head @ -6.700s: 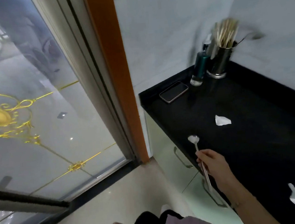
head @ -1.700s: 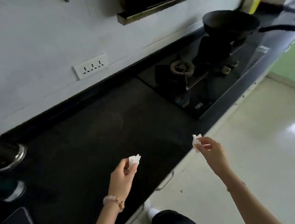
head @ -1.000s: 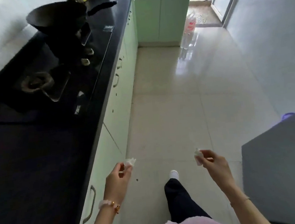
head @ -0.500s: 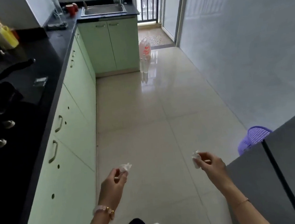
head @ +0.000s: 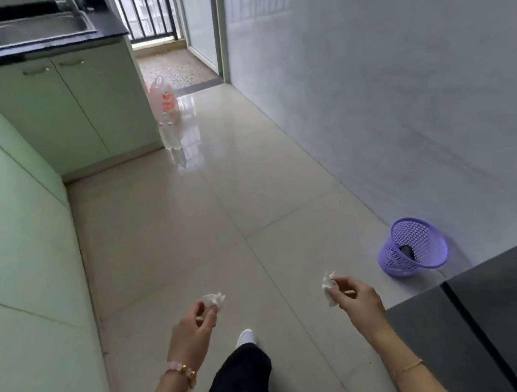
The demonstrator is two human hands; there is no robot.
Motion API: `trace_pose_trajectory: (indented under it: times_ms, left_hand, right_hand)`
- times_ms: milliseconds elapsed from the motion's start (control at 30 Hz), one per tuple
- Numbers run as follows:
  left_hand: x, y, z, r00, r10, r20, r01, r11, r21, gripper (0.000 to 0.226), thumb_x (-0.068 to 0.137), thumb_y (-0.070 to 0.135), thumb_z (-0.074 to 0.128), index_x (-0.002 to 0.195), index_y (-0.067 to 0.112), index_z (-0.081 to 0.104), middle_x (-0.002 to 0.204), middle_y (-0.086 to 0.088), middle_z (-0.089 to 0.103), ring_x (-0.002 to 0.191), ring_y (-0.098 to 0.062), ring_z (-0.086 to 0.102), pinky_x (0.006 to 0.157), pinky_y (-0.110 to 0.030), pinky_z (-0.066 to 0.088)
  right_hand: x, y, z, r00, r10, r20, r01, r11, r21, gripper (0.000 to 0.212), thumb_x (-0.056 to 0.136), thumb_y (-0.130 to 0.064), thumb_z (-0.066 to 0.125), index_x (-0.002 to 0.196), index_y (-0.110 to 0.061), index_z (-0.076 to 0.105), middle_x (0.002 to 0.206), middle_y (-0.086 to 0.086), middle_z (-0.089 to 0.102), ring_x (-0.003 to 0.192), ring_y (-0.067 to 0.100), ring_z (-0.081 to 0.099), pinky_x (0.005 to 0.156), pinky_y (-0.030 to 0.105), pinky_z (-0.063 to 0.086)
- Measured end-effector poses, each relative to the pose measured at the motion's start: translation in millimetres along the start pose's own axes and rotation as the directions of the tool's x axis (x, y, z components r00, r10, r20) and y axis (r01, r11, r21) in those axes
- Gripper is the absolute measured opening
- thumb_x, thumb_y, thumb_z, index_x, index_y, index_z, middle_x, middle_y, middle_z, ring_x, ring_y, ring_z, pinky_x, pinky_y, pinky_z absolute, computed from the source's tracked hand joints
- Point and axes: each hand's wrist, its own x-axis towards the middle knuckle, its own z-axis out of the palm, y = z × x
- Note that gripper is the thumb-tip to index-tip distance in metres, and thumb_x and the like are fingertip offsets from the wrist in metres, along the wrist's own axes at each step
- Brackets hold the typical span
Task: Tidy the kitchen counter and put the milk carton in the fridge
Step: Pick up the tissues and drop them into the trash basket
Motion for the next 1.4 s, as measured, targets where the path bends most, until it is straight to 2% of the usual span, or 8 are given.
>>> trace_pose_trajectory:
  times_ms: [200, 467, 633, 733, 833, 1000, 1133, 1400]
  left_hand:
    - [136.5, 99.2, -8.0, 0.984, 0.150, 0.095, -0.155, 0.987, 0.050, 0.037, 0.073, 0.056, 0.046, 0.082, 0.024, 0.061, 0.072, -0.004, 0.068, 0.073, -0.024, 0.066, 0.066, -0.037, 0.048]
    - [260.0, 183.5, 57.9, 0.945, 0.178, 0.273, -0.212, 0.972, 0.099, 0.019, 0.090, 0.026, 0.054, 0.072, 0.027, 0.056, 0.065, 0.000, 0.061, 0.059, -0.015, 0.052, 0.054, -0.019, 0.038]
    - [322.6, 230.7, 116.9, 0.920, 0.169, 0.353, -0.238, 0.957, 0.163, 0.019, 0.090, 0.027, 0.054, 0.071, 0.026, 0.057, 0.065, 0.001, 0.064, 0.056, -0.011, 0.052, 0.055, -0.027, 0.038]
    - [360.9, 283.8, 155.2, 0.894, 0.195, 0.403, -0.281, 0.945, 0.167, 0.017, 0.090, 0.022, 0.054, 0.074, 0.025, 0.058, 0.064, 0.001, 0.063, 0.054, -0.002, 0.055, 0.053, -0.014, 0.038]
    - [400.8, 338.5, 200.1, 0.854, 0.218, 0.472, -0.328, 0.931, 0.163, 0.016, 0.091, 0.021, 0.053, 0.079, 0.013, 0.059, 0.066, -0.001, 0.062, 0.067, -0.017, 0.058, 0.059, -0.025, 0.040]
    - [434.7, 412.6, 280.5, 0.718, 0.282, 0.637, -0.469, 0.871, 0.143, 0.015, 0.092, 0.017, 0.051, 0.085, 0.007, 0.059, 0.069, -0.003, 0.060, 0.066, -0.017, 0.055, 0.061, -0.027, 0.040]
    - [441.3, 447.5, 342.8, 0.583, 0.203, 0.787, -0.516, 0.840, 0.166, 0.017, 0.090, 0.023, 0.054, 0.083, 0.010, 0.062, 0.068, -0.001, 0.061, 0.065, -0.016, 0.055, 0.054, -0.009, 0.042]
    - [465.9, 532.4, 482.7, 0.227, 0.056, 0.972, -0.769, 0.624, 0.143, 0.022, 0.089, 0.031, 0.053, 0.083, 0.012, 0.063, 0.071, 0.005, 0.062, 0.072, -0.015, 0.060, 0.054, -0.004, 0.040]
  right_hand:
    - [84.2, -60.3, -11.1, 0.993, 0.022, -0.116, -0.017, 0.999, 0.044, 0.005, 0.085, -0.031, 0.067, 0.081, -0.033, 0.065, 0.077, -0.009, 0.071, 0.071, 0.000, 0.065, 0.065, 0.014, 0.048]
    - [186.7, -54.2, -33.1, 0.948, 0.190, -0.255, -0.155, 0.976, 0.150, 0.005, 0.084, -0.026, 0.067, 0.079, -0.029, 0.067, 0.066, -0.014, 0.070, 0.067, -0.002, 0.063, 0.063, 0.011, 0.046]
    - [265.7, -42.4, -70.4, 0.906, 0.273, -0.322, -0.209, 0.953, 0.222, 0.005, 0.084, -0.028, 0.067, 0.083, -0.024, 0.069, 0.075, -0.004, 0.072, 0.077, 0.013, 0.066, 0.067, 0.020, 0.047]
    - [313.1, -44.0, -108.0, 0.882, 0.303, -0.361, -0.215, 0.940, 0.265, 0.010, 0.084, -0.023, 0.067, 0.077, -0.029, 0.066, 0.073, -0.007, 0.070, 0.074, 0.010, 0.065, 0.066, 0.018, 0.046]
    - [353.7, -46.4, -150.2, 0.852, 0.336, -0.400, -0.227, 0.928, 0.297, 0.009, 0.085, -0.018, 0.067, 0.079, -0.025, 0.065, 0.072, -0.008, 0.067, 0.071, 0.002, 0.061, 0.066, 0.013, 0.044]
    - [388.4, -34.0, -201.6, 0.740, 0.418, -0.526, -0.239, 0.896, 0.375, 0.013, 0.085, -0.020, 0.066, 0.076, -0.029, 0.064, 0.066, -0.011, 0.068, 0.061, -0.010, 0.059, 0.058, 0.000, 0.040]
    - [394.7, -6.5, -215.4, 0.605, 0.546, -0.580, -0.305, 0.832, 0.464, 0.013, 0.083, -0.021, 0.067, 0.075, -0.032, 0.066, 0.061, -0.017, 0.069, 0.064, -0.005, 0.062, 0.062, 0.009, 0.043]
    - [417.5, 17.2, -230.7, 0.239, 0.736, -0.633, -0.338, 0.675, 0.656, 0.013, 0.084, -0.026, 0.066, 0.073, -0.020, 0.067, 0.059, -0.008, 0.067, 0.062, 0.008, 0.062, 0.067, 0.025, 0.046]
